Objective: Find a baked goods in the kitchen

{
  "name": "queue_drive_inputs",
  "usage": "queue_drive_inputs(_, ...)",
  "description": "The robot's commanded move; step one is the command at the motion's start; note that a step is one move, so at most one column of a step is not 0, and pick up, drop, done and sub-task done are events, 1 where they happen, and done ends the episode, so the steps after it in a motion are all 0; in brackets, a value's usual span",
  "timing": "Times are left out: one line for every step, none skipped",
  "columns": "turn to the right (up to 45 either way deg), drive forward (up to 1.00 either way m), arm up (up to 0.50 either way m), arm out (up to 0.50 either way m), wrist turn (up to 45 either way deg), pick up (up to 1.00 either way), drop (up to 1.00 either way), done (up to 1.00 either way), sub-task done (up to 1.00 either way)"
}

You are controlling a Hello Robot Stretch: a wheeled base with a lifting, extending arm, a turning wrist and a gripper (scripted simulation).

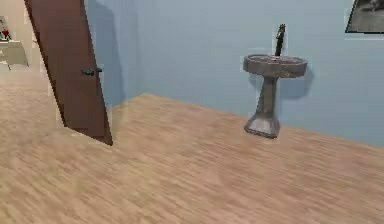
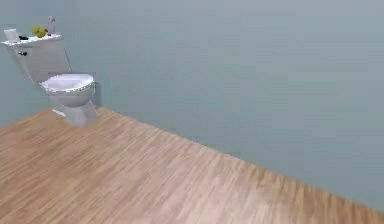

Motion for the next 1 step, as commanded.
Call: queue_drive_inputs(30.0, 0.0, 0.0, 0.0, 0.0, 0.0, 0.0, 0.0, 0.0)
